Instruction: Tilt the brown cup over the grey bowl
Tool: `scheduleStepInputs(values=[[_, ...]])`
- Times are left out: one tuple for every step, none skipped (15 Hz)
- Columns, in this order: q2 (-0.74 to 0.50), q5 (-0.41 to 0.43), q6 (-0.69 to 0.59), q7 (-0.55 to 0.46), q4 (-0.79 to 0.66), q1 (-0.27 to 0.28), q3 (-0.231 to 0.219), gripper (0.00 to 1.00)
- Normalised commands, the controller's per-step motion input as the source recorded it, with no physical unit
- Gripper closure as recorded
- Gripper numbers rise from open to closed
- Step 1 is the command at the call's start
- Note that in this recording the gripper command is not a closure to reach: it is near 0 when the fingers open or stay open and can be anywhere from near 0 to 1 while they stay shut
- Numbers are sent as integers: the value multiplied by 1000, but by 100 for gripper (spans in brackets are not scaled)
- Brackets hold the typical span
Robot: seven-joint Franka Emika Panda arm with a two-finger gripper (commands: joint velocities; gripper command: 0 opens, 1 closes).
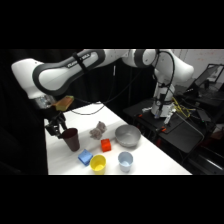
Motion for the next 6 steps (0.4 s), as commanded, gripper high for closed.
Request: scheduleStepInputs(values=[[-578, -16, -148, -28, -466, 39, 6, 0], [-647, 11, -220, -42, -444, 14, 22, 0], [-696, 69, -329, -65, -367, -3, 3, 0], [-661, 69, -351, -73, -276, -18, -4, 0], [-628, 17, -415, -93, -202, -11, -32, 0], [-599, -79, -468, -105, -151, -21, -26, 0]])
